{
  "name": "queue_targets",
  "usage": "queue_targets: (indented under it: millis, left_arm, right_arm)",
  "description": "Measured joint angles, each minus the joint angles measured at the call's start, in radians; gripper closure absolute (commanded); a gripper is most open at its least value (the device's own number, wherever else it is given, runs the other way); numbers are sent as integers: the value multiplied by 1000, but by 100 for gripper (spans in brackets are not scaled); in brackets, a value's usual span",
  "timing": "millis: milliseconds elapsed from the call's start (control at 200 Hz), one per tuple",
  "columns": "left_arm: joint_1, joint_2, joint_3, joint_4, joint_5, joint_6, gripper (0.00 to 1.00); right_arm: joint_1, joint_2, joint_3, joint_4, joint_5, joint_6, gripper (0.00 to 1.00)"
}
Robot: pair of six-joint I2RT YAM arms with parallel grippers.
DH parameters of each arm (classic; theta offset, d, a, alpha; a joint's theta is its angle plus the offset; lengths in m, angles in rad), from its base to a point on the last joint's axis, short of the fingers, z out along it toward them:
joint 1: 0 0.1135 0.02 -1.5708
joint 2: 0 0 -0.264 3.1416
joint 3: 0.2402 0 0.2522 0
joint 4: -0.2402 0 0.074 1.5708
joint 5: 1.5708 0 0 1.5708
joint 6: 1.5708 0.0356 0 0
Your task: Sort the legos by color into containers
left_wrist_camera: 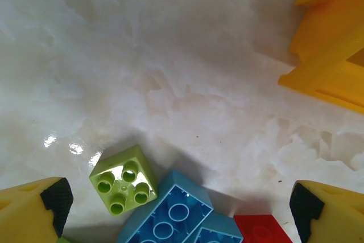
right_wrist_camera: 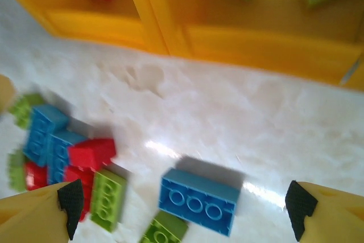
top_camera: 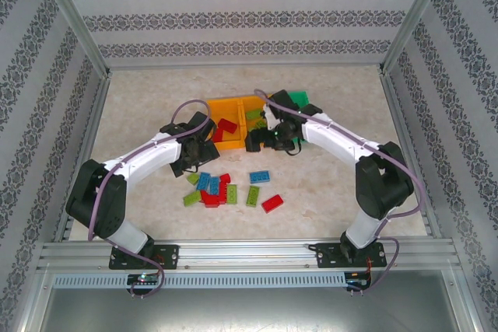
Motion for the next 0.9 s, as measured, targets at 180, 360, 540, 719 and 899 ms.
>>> queue_targets:
  millis: [180,360,540,719,899]
  left_arm:
    - [0,0,38,-4,-16,53,0]
    - [2,7,78,-3,-17,124,0]
    - [15,31,77,-3,9,182,0]
    - [47,34,63,3,38,238,0]
    - [95,34,42,22,67,282,0]
  right_arm:
    - [66,2,-27,-43,76,18,6]
    - [132,37,-27,-51,137,73,6]
    - [190,89,-35,-50,180,149,7]
    - [240,151,-18,-55,224,206,10]
    - [260,242,34,-78,256,243,23]
